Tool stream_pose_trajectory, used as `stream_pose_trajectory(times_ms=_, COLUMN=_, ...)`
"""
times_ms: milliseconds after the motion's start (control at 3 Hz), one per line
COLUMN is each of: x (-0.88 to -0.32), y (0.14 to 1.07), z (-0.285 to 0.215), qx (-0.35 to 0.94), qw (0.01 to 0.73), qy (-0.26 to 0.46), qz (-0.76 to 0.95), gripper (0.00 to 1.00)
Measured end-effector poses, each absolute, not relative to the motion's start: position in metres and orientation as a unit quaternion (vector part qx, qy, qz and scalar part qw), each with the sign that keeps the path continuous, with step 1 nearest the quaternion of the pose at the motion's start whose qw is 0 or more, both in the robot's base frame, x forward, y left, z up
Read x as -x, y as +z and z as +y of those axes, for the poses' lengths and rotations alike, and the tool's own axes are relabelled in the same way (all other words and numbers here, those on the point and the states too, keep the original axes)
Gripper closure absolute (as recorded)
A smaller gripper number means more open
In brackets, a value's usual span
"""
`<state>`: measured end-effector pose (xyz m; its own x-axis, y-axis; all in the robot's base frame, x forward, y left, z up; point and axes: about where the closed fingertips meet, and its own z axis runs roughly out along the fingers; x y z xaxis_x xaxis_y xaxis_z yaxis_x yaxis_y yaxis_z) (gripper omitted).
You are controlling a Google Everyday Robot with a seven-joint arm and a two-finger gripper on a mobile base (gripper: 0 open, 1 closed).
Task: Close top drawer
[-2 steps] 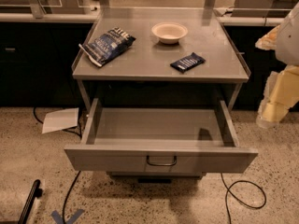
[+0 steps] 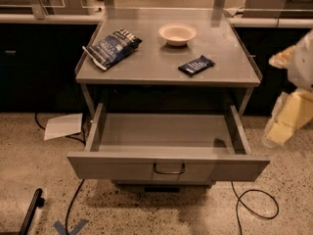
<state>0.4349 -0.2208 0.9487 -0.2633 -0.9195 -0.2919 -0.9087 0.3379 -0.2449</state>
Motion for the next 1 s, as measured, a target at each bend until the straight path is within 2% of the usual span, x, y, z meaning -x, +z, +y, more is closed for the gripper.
stream_pose_trajectory(times_ms=667, x=-0.408, y=0.827, z=-0.217, qx=0.468, qw=0.246, qy=0.086, qz=0.845, gripper=0.00)
stream_pose_trajectory(times_ms=1000, x=-0.411, y=0.823, z=-0.217, qx=0.460, qw=0.254, qy=0.081, qz=0.847, gripper=0.19)
